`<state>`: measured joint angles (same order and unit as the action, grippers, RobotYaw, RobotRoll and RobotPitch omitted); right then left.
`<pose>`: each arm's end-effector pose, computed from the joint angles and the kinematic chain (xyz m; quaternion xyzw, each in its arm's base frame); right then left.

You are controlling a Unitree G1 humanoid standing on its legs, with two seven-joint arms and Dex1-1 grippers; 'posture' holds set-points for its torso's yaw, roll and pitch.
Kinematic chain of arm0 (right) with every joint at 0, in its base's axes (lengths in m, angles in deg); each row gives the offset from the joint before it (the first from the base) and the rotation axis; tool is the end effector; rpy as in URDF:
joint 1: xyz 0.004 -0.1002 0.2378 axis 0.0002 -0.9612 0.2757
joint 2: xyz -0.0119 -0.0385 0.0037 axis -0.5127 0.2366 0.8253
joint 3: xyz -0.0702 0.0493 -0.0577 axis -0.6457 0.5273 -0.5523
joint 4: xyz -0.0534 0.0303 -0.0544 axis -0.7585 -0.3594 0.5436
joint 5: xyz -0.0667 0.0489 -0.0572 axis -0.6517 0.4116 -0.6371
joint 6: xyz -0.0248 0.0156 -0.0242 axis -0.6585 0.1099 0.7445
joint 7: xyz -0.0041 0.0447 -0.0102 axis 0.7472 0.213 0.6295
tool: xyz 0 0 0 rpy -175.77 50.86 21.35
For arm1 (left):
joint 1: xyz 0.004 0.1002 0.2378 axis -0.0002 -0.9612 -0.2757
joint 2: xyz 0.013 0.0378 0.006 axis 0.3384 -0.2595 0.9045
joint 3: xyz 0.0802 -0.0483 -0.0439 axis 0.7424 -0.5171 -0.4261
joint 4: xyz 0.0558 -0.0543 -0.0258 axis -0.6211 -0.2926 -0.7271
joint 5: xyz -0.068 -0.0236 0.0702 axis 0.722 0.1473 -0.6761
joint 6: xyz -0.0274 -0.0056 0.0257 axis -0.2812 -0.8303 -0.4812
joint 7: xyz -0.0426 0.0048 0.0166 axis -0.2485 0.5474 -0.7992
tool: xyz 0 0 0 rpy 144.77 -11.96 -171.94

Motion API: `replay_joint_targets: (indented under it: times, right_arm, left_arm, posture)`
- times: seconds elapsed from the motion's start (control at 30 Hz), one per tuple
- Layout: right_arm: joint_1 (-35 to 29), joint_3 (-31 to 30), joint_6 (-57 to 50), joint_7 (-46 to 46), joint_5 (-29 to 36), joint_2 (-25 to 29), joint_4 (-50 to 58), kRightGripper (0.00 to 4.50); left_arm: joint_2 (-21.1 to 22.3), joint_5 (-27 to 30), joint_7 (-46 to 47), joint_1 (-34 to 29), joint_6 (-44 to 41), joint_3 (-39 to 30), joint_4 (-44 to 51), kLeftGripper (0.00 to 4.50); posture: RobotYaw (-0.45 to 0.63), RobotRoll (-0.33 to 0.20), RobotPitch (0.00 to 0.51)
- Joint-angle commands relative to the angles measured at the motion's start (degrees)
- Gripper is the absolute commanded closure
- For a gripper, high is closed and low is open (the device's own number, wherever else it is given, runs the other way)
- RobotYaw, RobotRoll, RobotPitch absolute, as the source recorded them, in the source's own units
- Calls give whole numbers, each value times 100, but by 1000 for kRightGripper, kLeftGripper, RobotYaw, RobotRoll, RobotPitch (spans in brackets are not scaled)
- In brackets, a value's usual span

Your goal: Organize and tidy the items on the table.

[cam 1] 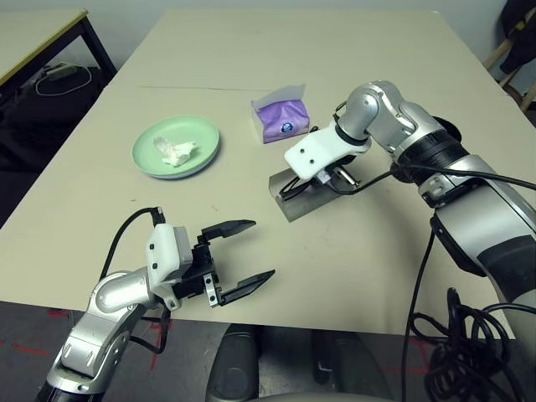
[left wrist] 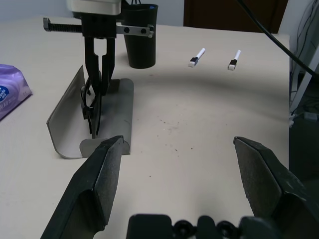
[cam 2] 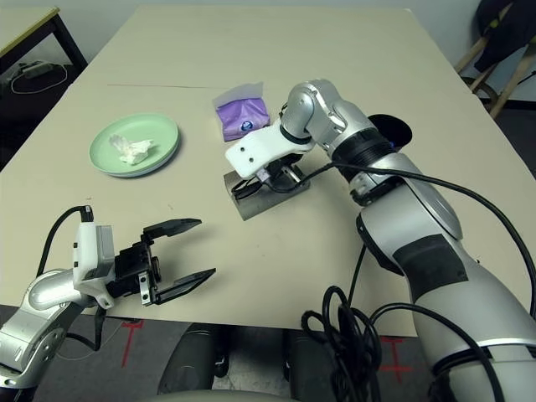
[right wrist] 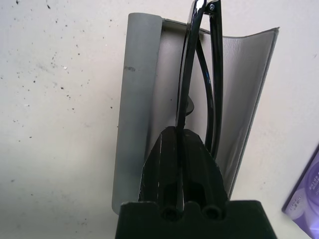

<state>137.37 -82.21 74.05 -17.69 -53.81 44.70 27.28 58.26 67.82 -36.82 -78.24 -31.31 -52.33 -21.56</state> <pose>0.3629 -0.0840 0.2634 -0.6305 0.1424 0.6429 0.4110 0.1717 0.2191 0.1238 0.1021 -0.0441 -0.5397 0.8345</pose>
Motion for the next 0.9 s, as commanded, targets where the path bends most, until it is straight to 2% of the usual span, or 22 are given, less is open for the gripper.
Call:
replay_joint_targets:
  times: [0.03, 0.33, 0.9]
  right_arm:
    - [166, 7, 154, -16, -18, -59, -272, 4486]
    - [204, 8, 332, -90, -26, -27, -447, 4486]
    - [3, 8, 248, -487, 180, 158, -43, 4486]
  left_arm:
    - [-4, -73, 27, -97, -17, 66, 157, 0]
    - [-3, -69, 54, -86, -36, 88, 167, 0]
    - [0, -80, -12, 108, -38, 161, 22, 0]
  posture:
    - [293, 0, 164]
    - [282, 0, 171]
    - [260, 0, 171]
